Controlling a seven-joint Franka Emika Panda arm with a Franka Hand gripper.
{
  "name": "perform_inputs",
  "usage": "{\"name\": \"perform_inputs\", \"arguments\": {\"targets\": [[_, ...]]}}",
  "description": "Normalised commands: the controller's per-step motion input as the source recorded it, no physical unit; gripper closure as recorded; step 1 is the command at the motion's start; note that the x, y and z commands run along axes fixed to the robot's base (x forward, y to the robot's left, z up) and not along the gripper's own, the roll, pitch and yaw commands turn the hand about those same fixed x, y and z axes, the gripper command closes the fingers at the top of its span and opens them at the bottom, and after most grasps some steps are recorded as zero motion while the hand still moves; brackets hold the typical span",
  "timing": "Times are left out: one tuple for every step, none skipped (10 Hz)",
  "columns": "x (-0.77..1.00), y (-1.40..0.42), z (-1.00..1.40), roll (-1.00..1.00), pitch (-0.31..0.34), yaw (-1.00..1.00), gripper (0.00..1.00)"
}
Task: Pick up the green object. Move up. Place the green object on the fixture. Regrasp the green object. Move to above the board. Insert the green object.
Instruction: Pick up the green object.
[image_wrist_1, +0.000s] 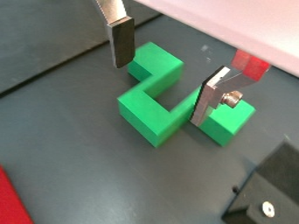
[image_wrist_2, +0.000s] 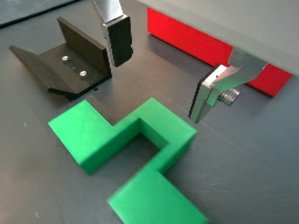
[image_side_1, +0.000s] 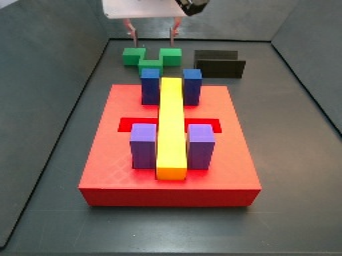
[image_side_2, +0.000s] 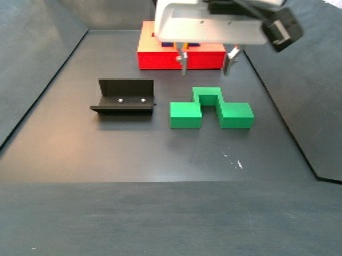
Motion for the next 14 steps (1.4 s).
{"name": "perform_inputs", "arguments": {"targets": [[0.00, -0.08, -0.15, 0.21, 0.160, -0.27, 0.00], [-0.02, 0.00, -0.22, 0.11, 0.070, -0.12, 0.00], [-0.13, 0.08, -0.19, 0.02, 0.004, 0.00, 0.00], [0.00, 0.05, -0.21, 0.00, 0.000, 0.05, 0.00], [0.00, 0.09, -0.22, 0.00, 0.000, 0.10, 0.00], [0.00, 0.09, -0.22, 0.00, 0.000, 0.09, 0.00], [0.00, 0.03, -0.27, 0.00, 0.000, 0.07, 0.00], [0.00, 0.00, -0.27, 0.00, 0.000, 0.07, 0.00], [0.09, 0.00, -0.20, 0.00, 0.000, 0.06, 0.00], [0.04, 0.00, -0.24, 0.00, 0.000, 0.04, 0.00], [0.00, 0.00, -0.26, 0.00, 0.000, 0.03, 0.00], [0.03, 0.00, -0.24, 0.00, 0.000, 0.05, 0.00], [0.03, 0.00, -0.29, 0.00, 0.000, 0.05, 0.00], [0.01, 0.00, -0.31, 0.01, 0.000, 0.04, 0.00]]}}
